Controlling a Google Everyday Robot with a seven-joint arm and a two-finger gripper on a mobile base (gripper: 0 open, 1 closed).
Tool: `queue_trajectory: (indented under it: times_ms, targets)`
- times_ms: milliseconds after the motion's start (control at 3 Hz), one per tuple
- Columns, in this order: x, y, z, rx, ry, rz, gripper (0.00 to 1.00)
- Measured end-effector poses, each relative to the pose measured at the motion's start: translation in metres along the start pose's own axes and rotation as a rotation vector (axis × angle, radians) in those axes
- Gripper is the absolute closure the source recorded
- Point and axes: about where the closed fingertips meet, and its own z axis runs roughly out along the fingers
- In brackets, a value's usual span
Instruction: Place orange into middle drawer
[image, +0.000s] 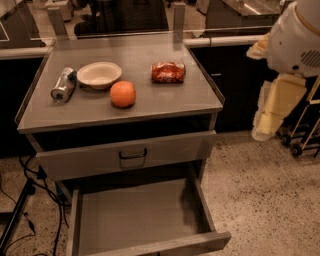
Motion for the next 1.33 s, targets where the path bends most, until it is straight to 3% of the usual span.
queue_trajectory:
  times_ms: [667, 1000, 1333]
  targets:
    - [-0.085, -0.042, 0.015, -0.023, -0.076, -0.153, 0.0]
    - [-0.117, -0.043, 0.022, -0.061, -0.103, -0.204, 0.0]
    - [-0.12, -0.046, 0.022, -0.047, -0.111, -0.204, 0.0]
